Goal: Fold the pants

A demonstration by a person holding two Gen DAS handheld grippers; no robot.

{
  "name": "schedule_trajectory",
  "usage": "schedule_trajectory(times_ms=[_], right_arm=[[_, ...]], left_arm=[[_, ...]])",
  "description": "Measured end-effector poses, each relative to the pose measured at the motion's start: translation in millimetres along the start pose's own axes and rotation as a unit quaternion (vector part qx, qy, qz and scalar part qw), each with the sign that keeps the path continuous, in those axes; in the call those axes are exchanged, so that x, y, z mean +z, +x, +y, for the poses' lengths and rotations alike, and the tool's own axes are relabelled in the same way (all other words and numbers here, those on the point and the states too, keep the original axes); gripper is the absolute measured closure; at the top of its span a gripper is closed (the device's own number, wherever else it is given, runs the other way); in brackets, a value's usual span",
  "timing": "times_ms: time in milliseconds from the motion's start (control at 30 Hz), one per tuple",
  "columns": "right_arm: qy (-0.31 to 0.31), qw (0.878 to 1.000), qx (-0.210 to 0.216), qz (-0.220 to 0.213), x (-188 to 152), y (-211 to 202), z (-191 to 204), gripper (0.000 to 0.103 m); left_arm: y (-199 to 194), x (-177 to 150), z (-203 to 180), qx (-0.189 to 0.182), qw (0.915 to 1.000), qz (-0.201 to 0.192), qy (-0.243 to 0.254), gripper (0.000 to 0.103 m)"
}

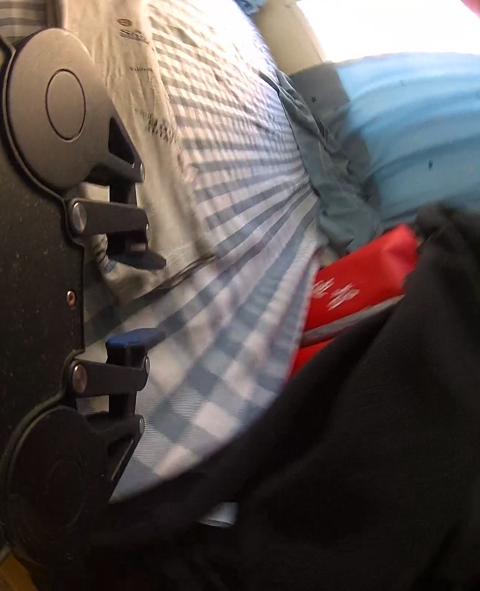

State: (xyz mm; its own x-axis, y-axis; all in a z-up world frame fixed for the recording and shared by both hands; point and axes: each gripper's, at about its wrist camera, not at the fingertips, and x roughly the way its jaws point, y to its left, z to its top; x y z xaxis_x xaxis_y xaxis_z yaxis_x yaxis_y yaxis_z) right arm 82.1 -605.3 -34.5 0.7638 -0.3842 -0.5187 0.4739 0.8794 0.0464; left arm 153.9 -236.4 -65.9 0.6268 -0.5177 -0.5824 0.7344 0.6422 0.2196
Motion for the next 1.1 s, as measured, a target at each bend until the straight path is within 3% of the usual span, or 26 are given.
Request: schedule_trajectory(times_ms=[100, 200, 267, 367, 433, 533, 600, 733, 833, 933, 967, 1033, 1100], right_arm=[[-0.064, 0.998, 0.024, -0.014, -2.9, -7.7, 29.5, 0.027], [-0.142, 0.989, 0.045, -0.005, -16.4, -4.7, 61.2, 0.02], [-0.179, 0.983, 0.038, 0.021, -26.2, 6.8, 73.9, 0.019], [-0.159, 0.987, -0.002, 0.028, -25.3, 14.4, 71.9, 0.009], [-0.157, 0.987, -0.007, 0.012, -14.0, 8.2, 82.1, 0.013], [-0.176, 0.982, 0.074, -0.004, 7.2, 6.3, 124.9, 0.012], [-0.176, 0.972, 0.158, 0.011, 22.6, 17.7, 167.3, 0.01], [-0.144, 0.929, 0.333, 0.07, 42.6, 58.6, 276.5, 0.012], [-0.153, 0.891, 0.413, 0.11, 45.1, 83.4, 366.3, 0.025], [-0.186, 0.862, 0.445, 0.159, 40.3, 100.0, 440.5, 0.038], [-0.195, 0.856, 0.445, 0.178, 37.2, 104.9, 458.2, 0.041], [-0.219, 0.856, 0.428, 0.189, 30.4, 107.5, 479.9, 0.06], [-0.246, 0.861, 0.415, 0.159, 21.1, 91.8, 485.1, 0.094]], left_arm=[[-12.7, -5.4, 28.3, 0.027, 0.9968, 0.002, -0.075, 0.032], [-17.6, -26.0, 70.5, 0.088, 0.9844, 0.031, -0.149, 0.032], [-19.0, -46.9, 99.7, 0.133, 0.9727, 0.062, -0.18, 0.032], [-35.3, -80.8, 143.2, 0.157, 0.9593, 0.081, -0.22, 0.027], [-53.0, -95.0, 168.9, 0.158, 0.9538, 0.073, -0.245, 0.023], [-72.8, -111.7, 200.8, 0.188, 0.9506, 0.039, -0.244, 0.019], [-80.9, -120.1, 221.5, 0.213, 0.9423, 0.021, -0.257, 0.017], [-87.1, -125.5, 274.9, 0.227, 0.917, -0.015, -0.328, 0.015], [-83.9, -128.6, 307.4, 0.213, 0.9024, -0.047, -0.372, 0.015], [-72.1, -139.4, 327.6, 0.201, 0.8941, -0.057, -0.396, 0.017], [-67.9, -145.5, 328.8, 0.198, 0.8925, -0.062, -0.401, 0.017], [-57.6, -161.4, 328.1, 0.189, 0.8895, -0.059, -0.412, 0.017], [-58.9, -166.0, 332.9, 0.177, 0.8829, -0.053, -0.432, 0.017]])
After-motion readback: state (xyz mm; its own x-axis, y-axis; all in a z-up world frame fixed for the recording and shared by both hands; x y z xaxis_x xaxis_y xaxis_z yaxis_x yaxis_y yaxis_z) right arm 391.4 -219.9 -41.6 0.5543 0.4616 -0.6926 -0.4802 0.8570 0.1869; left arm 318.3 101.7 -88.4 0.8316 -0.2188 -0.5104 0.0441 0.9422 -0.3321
